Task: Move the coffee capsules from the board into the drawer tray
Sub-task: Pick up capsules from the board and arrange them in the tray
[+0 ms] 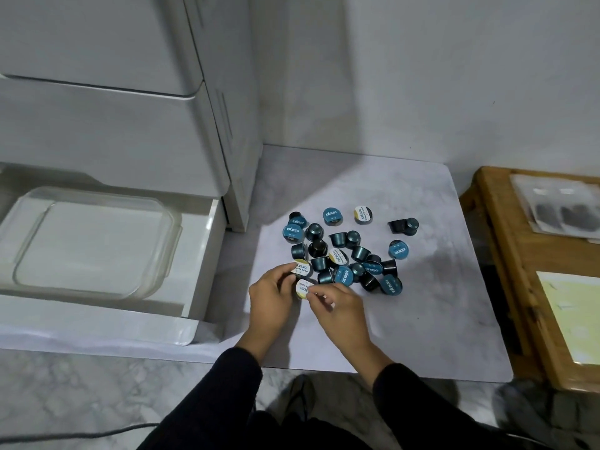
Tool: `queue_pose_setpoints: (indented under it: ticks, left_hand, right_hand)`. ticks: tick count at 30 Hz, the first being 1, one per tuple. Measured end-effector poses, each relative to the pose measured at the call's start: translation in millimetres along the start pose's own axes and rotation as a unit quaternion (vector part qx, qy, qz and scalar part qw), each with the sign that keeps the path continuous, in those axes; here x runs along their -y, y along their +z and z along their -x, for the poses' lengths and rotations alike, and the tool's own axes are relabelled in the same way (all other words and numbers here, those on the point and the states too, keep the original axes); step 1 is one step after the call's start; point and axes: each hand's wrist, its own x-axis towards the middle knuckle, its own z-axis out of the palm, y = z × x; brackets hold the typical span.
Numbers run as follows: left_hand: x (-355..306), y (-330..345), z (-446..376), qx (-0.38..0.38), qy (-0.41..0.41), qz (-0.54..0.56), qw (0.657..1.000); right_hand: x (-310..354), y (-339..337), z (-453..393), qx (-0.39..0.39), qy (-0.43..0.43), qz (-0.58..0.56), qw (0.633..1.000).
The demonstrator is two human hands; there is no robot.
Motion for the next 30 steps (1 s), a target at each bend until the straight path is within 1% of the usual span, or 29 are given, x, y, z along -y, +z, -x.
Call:
queue_pose_setpoints:
  ticks: [3, 5, 8, 11, 16, 21, 24, 27, 30]
  left_hand:
    - [-0.1, 0.8, 0.8, -0.010, -0.021, 0.031, 0.999]
    - [0.5, 1.3, 0.0, -0.008, -0.048, 0.058, 0.997]
    - [0.1, 2.0, -2.7, -0.014, -0.085, 0.089, 0.992]
    - [-4.7, 0.4, -3.6, -0.030, -0.101, 0.096, 0.990]
    - [-30.7, -5.3, -8.2, -0.042, -0.082, 0.139, 0.986]
    - [-75.0, -23.9, -17.9, -0.051, -0.035, 0.181, 0.981]
    - [-98.7, -48.4, -24.7, -0.045, 0.002, 0.186, 0.982]
    - [-117.6, -83.7, -30.6, -0.033, 0.037, 0.177, 0.983]
    - [-125.6, -126.7, -38.8, -0.020, 0.069, 0.137, 0.988]
  right_hand:
    - [0.7, 1.8, -1.8, -0.009, 0.035, -0.019, 0.999]
    - [3.2, 3.0, -3.2, -0.015, 0.084, -0.052, 0.995]
    - [6.7, 4.1, -4.5, -0.013, 0.178, -0.139, 0.974]
    - [9.0, 0.7, -5.5, -0.007, 0.208, -0.183, 0.961]
    - [22.7, -21.6, -18.0, -0.025, 0.170, -0.194, 0.966]
    - [60.6, -58.3, -43.0, -0.036, 0.142, -0.237, 0.960]
    - [92.5, -78.9, -53.5, -0.034, 0.103, -0.237, 0.965]
    - [125.2, -90.5, -59.3, -0.018, 0.054, -0.213, 0.975]
    - [157.1, -88.1, -62.6, 0.011, 0.014, -0.203, 0.979]
